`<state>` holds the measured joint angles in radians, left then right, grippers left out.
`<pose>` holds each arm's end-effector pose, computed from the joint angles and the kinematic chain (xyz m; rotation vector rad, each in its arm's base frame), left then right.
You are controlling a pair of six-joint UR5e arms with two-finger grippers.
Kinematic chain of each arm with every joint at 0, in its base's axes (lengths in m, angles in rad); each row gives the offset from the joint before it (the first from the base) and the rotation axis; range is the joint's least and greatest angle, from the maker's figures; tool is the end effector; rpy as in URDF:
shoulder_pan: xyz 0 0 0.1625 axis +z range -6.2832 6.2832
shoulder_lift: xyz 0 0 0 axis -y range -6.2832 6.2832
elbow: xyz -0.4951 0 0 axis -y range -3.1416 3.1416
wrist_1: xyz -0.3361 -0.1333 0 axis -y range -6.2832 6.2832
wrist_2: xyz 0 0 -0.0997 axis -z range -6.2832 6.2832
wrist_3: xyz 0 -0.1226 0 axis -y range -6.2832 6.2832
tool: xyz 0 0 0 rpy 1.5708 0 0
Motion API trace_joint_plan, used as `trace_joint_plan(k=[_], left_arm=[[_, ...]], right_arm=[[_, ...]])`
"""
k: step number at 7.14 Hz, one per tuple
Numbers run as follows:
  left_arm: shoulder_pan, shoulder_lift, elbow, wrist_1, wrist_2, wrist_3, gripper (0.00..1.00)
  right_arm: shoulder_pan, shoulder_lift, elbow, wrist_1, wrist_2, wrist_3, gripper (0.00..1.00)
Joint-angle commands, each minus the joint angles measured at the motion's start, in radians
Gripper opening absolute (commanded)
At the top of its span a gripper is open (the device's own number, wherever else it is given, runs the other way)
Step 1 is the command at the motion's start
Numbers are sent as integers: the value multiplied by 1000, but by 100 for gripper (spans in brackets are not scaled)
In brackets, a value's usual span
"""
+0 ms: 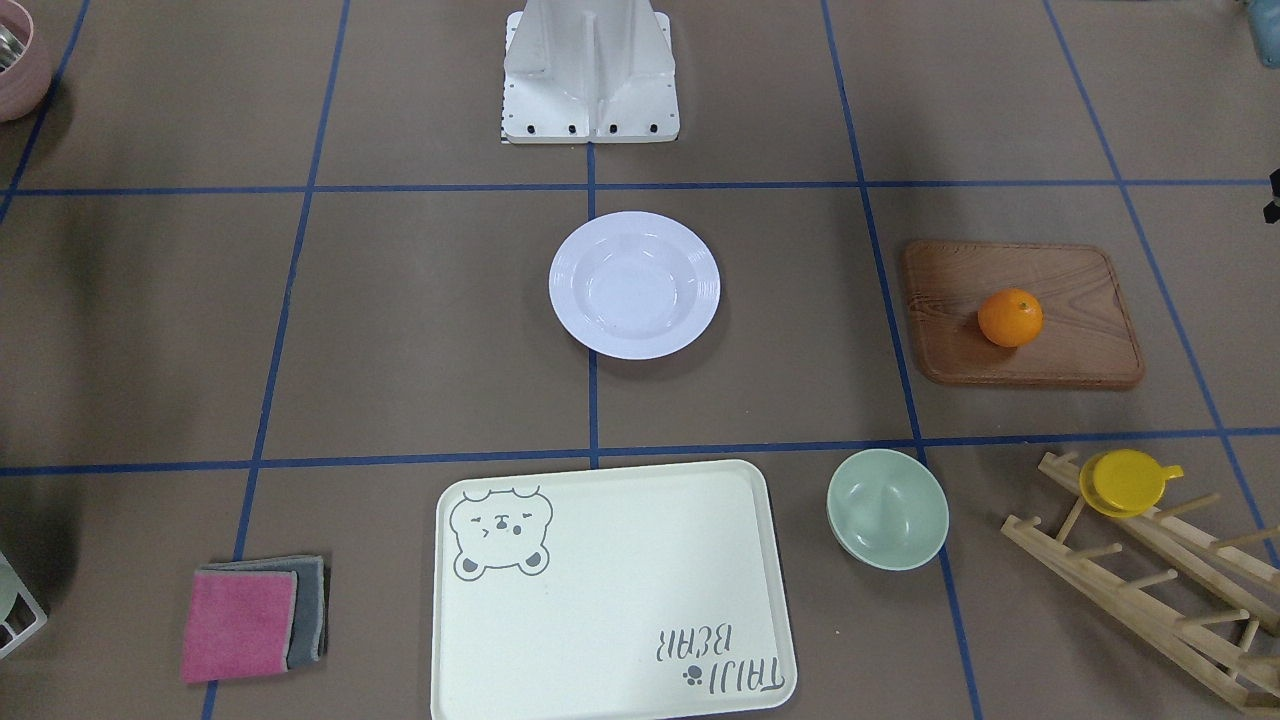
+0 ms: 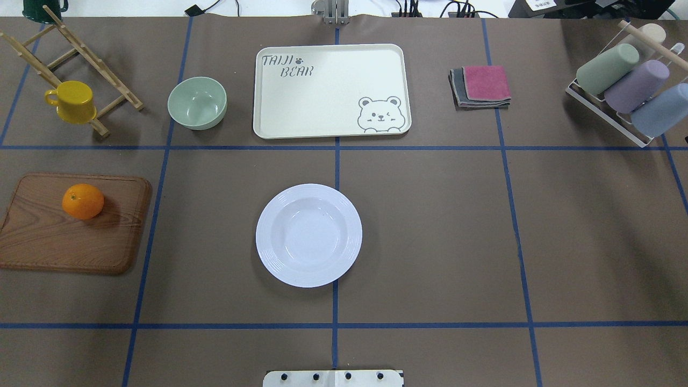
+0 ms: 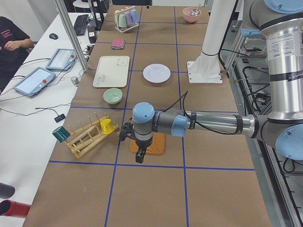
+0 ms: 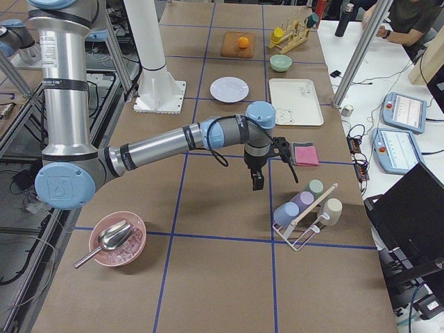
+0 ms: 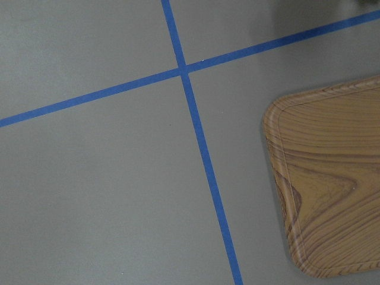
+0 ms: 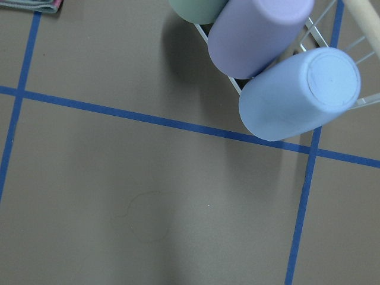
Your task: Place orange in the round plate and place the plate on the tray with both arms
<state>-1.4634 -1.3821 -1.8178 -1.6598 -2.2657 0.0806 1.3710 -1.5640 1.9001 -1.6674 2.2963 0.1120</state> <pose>-0.0164 -0.3589 0.7077 0.1323 0.6970 0.2312 -0.0363 -0.4408 0.6122 0.1141 -0.7495 -0.1704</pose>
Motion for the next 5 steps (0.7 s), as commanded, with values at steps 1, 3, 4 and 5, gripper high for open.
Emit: trace_joint_plan(k=[1, 3, 4, 5], left_arm=[[0, -2, 0, 0, -2, -1, 99], [2, -6, -8, -2, -2, -25, 100], [8, -11, -43, -2, -2, -118, 99], [17, -32, -67, 0, -2, -203, 99]], right_arm=[[-3, 4, 8, 9, 0, -12, 100], [-19, 10, 4, 114, 5, 0, 100], [-38, 10, 8, 183, 14, 11, 100], [-87, 10, 25, 189, 55, 18, 100]])
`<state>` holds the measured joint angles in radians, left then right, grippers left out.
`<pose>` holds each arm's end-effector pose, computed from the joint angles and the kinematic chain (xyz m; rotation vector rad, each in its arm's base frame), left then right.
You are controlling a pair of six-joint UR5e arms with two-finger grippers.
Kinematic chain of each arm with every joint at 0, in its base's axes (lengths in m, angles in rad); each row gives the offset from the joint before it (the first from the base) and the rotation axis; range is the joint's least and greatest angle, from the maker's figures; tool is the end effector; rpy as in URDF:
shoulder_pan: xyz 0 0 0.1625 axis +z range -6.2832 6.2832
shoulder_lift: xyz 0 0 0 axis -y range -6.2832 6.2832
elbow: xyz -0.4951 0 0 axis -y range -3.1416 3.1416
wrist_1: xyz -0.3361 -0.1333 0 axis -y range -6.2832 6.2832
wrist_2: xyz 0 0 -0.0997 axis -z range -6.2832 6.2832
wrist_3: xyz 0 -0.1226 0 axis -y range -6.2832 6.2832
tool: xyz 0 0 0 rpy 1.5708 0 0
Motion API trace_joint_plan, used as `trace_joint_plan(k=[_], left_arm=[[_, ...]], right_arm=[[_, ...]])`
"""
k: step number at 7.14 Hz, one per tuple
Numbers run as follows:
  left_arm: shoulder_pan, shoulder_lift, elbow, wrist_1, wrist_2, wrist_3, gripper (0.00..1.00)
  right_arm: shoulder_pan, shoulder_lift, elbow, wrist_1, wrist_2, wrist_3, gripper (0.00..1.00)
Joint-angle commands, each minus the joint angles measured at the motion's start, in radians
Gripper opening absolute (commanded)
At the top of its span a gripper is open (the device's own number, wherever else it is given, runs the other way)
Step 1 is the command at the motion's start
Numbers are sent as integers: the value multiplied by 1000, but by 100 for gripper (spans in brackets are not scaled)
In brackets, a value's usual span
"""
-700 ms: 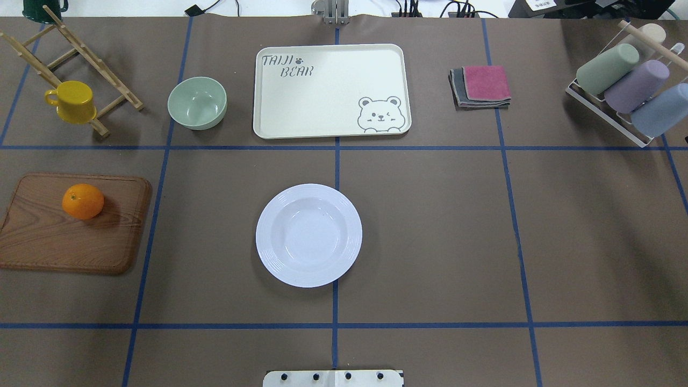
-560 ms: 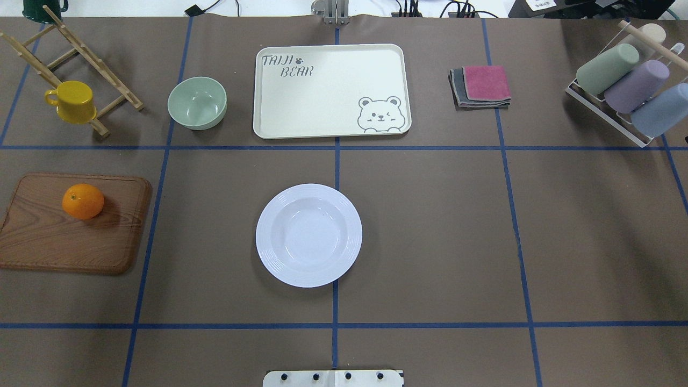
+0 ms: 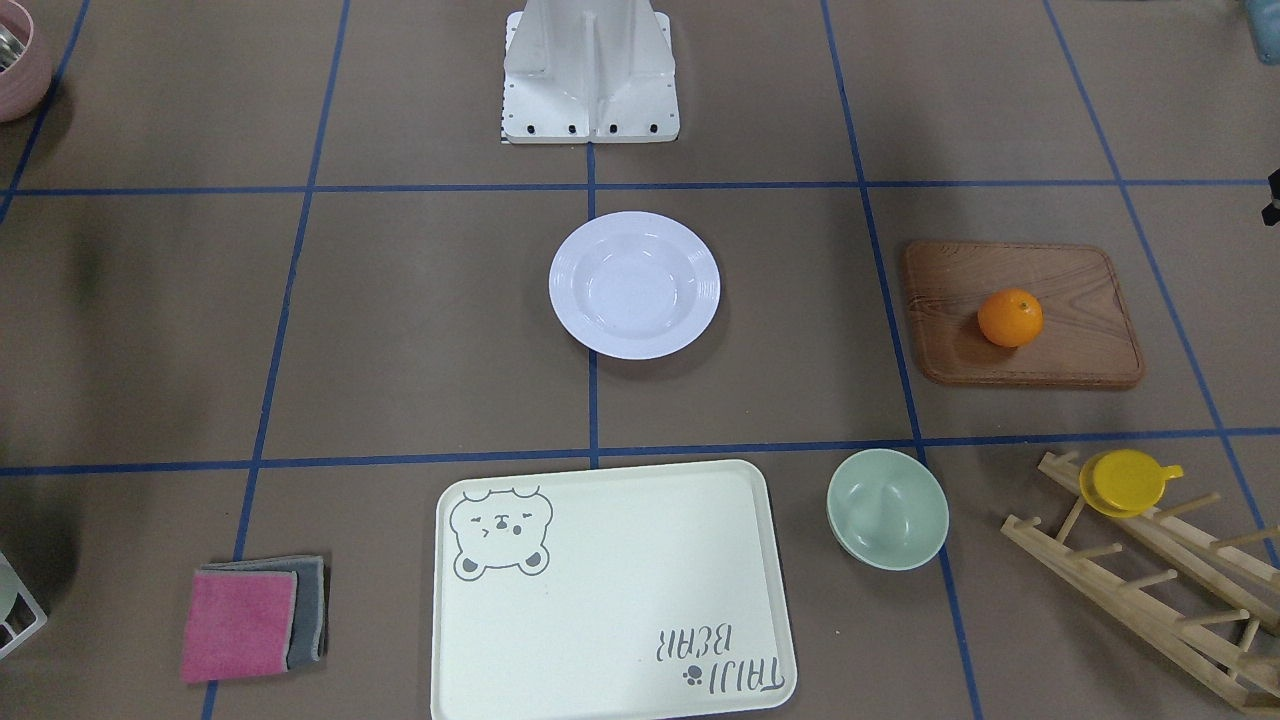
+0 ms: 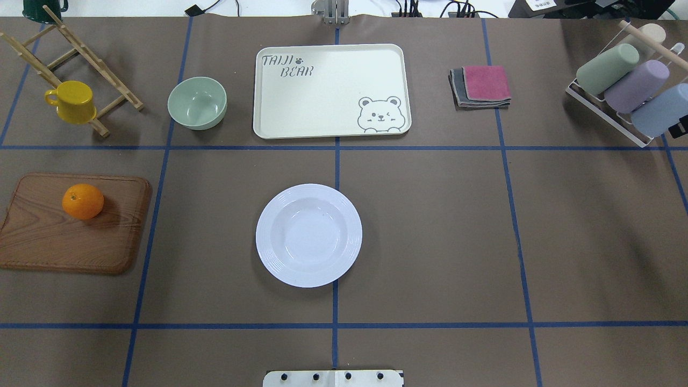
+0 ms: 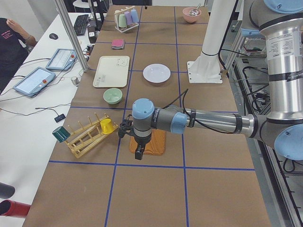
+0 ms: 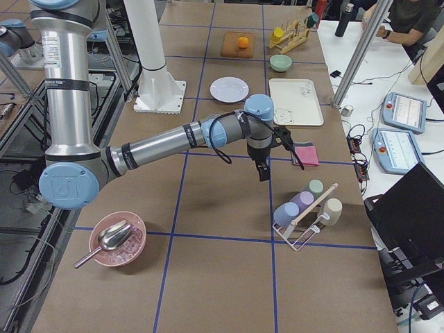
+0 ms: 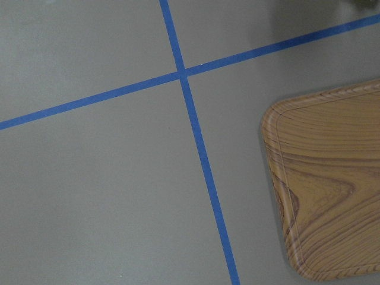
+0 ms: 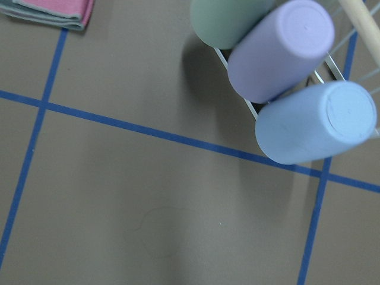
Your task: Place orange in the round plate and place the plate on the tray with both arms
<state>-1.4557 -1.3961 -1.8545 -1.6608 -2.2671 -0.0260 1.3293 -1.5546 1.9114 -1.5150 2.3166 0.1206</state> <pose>-0.0125 -0.3682 0.6860 0.1416 0.7063 0.1545 -0.0591 -0.4493 0.5827 0.2550 -0.7955 -0.2676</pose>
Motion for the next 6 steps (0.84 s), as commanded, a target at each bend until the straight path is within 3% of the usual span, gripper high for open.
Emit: trace_joint_plan(k=[1, 2, 4, 5, 6], left_arm=[[70, -55, -32, 1, 0, -189, 99], [149, -104, -34, 3, 1, -301, 99], [216, -132, -51, -25, 4, -455, 99], [263, -147, -46, -68, 12, -547, 99], [312, -176, -37, -76, 15, -595, 99]], right_arm=[[-105, 4, 17, 38, 85, 45, 100], [-164, 49, 15, 39, 105, 142, 100], [-251, 160, 9, 54, 244, 389, 100], [-298, 175, 2, 137, 256, 487, 100], [-330, 176, -50, 295, 256, 561, 100]])
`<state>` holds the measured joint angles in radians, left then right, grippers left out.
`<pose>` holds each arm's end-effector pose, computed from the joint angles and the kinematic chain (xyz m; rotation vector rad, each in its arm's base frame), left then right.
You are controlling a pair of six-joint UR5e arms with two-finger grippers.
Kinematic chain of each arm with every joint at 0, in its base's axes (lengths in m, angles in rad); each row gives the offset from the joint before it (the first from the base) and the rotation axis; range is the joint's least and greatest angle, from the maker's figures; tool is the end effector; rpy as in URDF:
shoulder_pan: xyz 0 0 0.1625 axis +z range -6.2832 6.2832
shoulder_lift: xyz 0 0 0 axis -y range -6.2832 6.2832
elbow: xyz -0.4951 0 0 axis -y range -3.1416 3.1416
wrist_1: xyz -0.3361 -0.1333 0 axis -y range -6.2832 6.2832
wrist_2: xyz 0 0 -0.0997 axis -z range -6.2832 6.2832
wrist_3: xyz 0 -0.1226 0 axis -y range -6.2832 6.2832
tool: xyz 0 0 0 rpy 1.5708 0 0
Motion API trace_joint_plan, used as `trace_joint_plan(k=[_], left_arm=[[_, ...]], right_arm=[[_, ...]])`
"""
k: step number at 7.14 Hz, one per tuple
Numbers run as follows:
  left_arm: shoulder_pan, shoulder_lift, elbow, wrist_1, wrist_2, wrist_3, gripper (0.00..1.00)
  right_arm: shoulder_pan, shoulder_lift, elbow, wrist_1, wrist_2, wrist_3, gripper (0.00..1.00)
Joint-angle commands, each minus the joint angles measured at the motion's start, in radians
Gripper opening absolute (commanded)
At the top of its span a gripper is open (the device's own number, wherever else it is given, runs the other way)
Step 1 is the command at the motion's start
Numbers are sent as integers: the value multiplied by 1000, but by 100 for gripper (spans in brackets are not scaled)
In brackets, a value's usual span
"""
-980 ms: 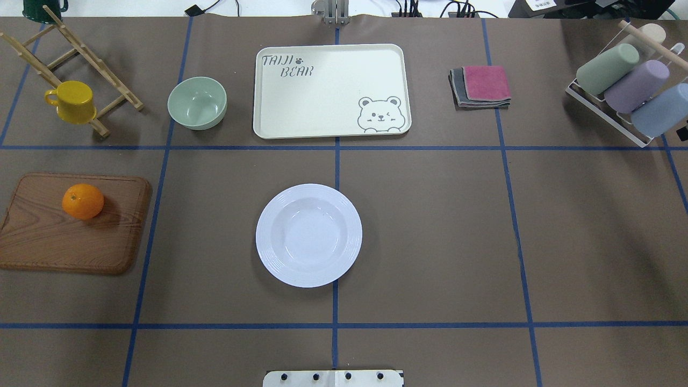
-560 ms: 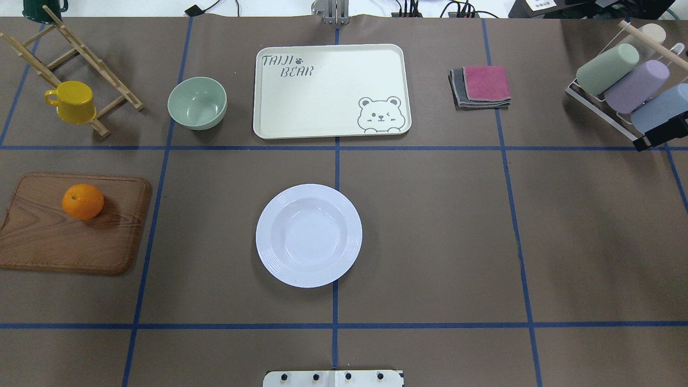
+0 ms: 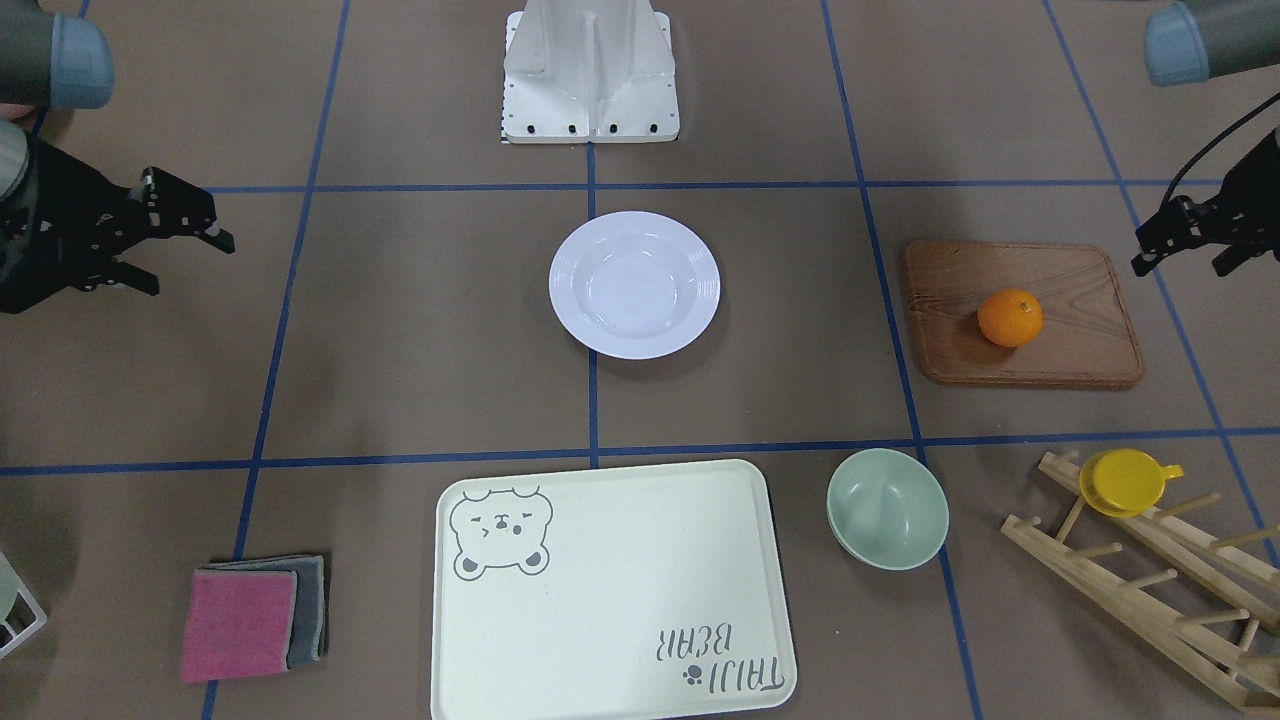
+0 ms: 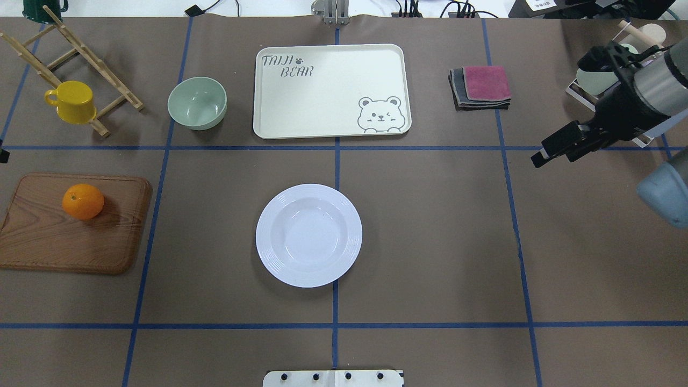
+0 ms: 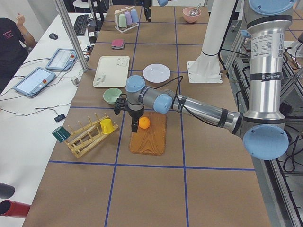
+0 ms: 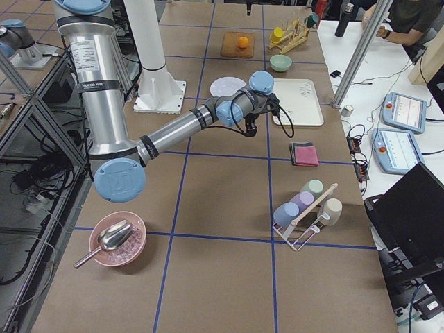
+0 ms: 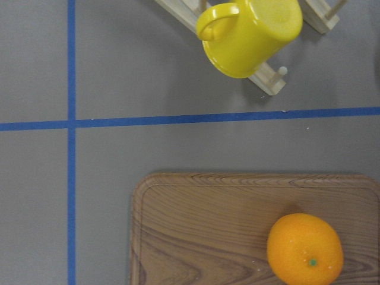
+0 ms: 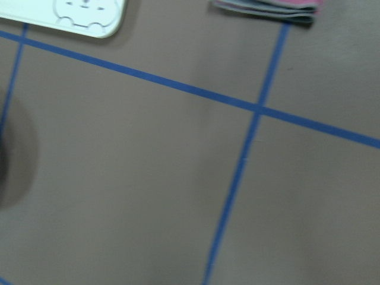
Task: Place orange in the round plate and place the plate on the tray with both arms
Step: 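Reach the left gripper to the orange while the right gripper moves toward the plate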
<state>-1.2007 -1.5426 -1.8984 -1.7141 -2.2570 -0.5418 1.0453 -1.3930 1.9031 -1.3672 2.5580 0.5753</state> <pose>0.1065 -0.4284 0.6013 0.0845 0.7922 -0.0107 -0.2242 -0.4485 0.4715 0.0637 -1.1446 -0.3076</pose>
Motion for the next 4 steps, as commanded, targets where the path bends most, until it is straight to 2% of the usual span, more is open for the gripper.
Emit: trace_joint_plan(k=[1, 2, 3, 4], left_arm=[[99, -56, 8, -25, 17, -151, 99], [159, -66, 10, -30, 71, -202, 99], [180, -77, 37, -56, 83, -214, 99], [182, -77, 139, -193, 83, -237, 99]], right_arm=[[-91, 17, -105, 319, 13, 198, 100], [-129, 32, -145, 458, 5, 310, 100], [-151, 75, -175, 529, 2, 419, 100], [-166, 100, -183, 569, -16, 479, 100]])
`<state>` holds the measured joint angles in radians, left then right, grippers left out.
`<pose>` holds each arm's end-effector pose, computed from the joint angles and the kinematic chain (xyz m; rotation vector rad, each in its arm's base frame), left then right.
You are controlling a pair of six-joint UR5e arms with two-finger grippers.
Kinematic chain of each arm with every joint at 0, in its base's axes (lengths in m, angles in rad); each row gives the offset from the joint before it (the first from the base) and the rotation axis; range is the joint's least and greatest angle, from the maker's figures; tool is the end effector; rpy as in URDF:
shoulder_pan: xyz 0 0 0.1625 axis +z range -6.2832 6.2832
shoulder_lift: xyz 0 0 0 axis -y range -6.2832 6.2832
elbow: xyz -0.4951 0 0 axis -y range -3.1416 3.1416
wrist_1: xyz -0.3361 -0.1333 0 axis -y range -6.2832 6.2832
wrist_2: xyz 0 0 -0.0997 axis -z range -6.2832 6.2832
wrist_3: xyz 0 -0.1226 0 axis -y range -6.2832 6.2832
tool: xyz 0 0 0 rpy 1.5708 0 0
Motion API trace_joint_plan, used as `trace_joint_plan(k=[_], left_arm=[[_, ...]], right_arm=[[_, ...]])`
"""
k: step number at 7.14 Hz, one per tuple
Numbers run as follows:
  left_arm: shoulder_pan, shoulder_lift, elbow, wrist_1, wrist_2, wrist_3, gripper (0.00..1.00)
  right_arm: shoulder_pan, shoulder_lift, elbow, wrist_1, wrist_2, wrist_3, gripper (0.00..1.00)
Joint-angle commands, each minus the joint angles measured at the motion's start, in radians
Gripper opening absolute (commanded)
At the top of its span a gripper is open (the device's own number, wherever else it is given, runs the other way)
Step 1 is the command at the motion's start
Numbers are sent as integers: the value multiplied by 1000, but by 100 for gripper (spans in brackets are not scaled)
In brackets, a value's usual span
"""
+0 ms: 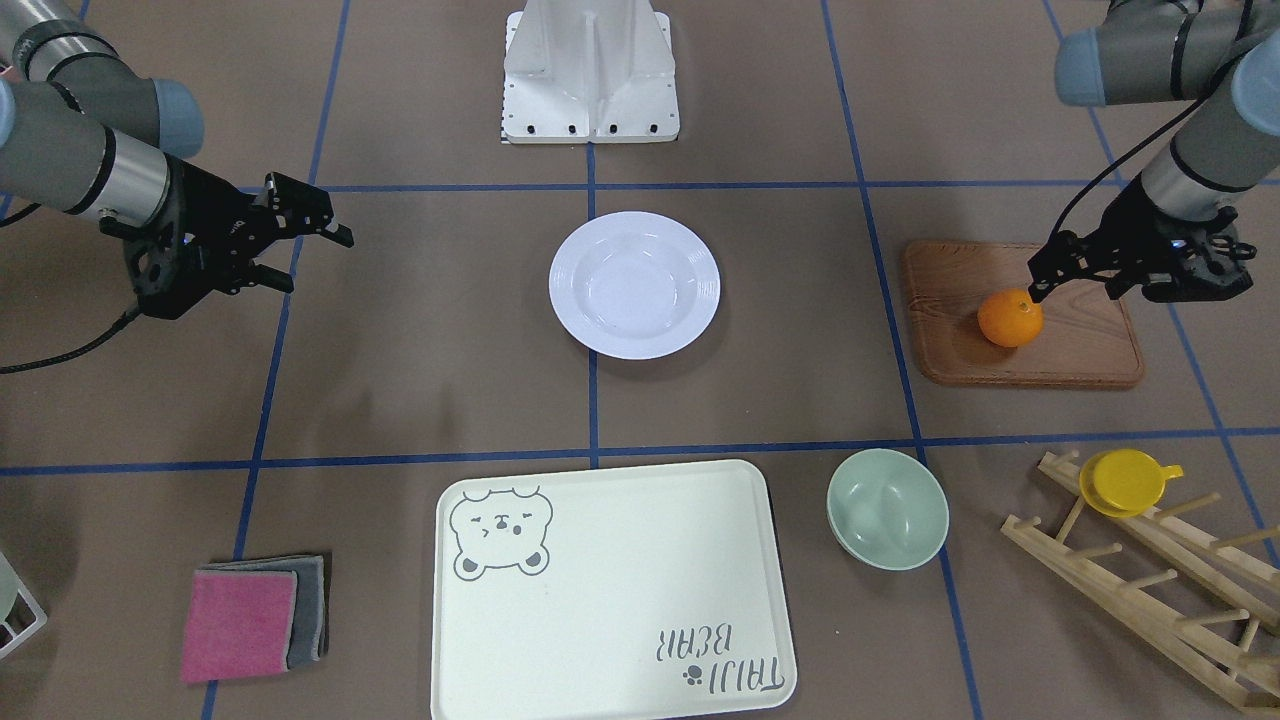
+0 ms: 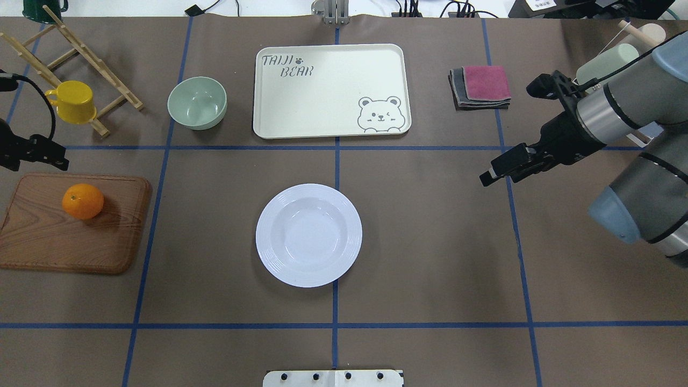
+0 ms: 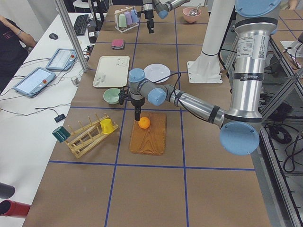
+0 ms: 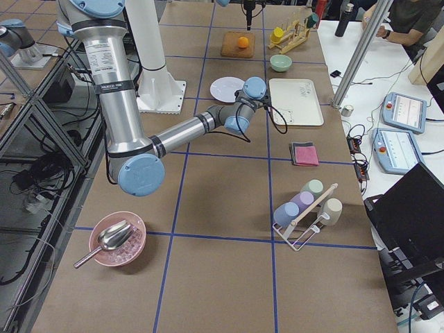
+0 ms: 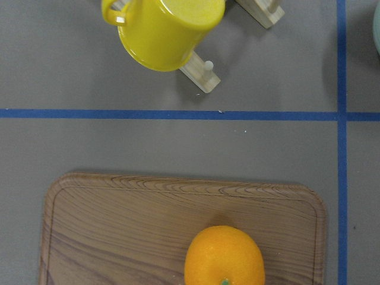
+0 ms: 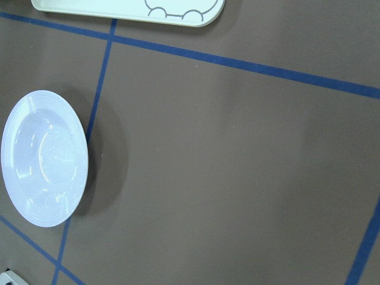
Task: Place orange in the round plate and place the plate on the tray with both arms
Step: 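Reach the left gripper to the orange while the right gripper moves toward the plate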
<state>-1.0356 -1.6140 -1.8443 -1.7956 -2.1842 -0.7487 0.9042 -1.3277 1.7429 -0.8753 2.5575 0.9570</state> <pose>0.1898 -0.4430 0.5870 0.0617 0.7921 -0.0361 -0.3043 -0.4370 0.4482 0.0598 -1.3281 -0.3003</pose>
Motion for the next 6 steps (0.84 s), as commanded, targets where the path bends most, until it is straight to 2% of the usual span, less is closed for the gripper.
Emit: trace_joint_plan(k=[1, 2, 4, 6], left_arm=[[40, -9, 193, -280, 12, -100, 99], [60, -18, 220, -333, 15, -171, 99], [66, -15, 215, -332, 24, -185, 99], [138, -6, 212, -332, 82, -245, 99]], right_arm=[[-27, 56, -23, 82, -19, 117, 100], [-28, 68, -22, 82, -20, 124, 100], [-39, 68, -22, 87, -22, 134, 100], [-47, 70, -23, 87, -22, 134, 100]])
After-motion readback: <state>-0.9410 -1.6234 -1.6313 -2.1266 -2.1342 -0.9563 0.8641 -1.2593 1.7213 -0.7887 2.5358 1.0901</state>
